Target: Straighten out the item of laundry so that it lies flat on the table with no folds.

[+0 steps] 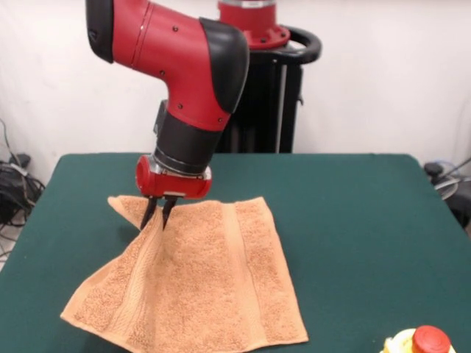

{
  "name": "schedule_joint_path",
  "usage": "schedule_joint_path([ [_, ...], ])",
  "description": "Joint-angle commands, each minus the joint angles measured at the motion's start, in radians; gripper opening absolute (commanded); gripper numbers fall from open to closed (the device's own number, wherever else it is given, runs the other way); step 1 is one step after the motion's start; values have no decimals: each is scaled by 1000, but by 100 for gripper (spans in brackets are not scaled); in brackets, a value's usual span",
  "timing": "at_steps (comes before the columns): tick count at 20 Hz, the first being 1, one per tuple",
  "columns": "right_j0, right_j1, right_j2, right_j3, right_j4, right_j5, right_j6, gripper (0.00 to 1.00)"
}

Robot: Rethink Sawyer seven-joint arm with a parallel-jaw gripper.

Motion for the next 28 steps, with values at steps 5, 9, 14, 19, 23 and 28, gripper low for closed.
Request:
schedule_joint_path([
  [5, -30, 21, 136, 47, -43, 2, 81, 0],
  [9, -53, 9, 157, 47, -42, 24, 66, 0],
  [14, -93, -4, 189, 58, -43, 31, 53, 0],
  [19, -141, -17, 225, 72, -51, 37, 42, 0],
  [23, -184, -27, 257, 93, -68, 36, 38, 0],
  [28, -250, -32, 337, 100, -62, 70, 12, 0],
])
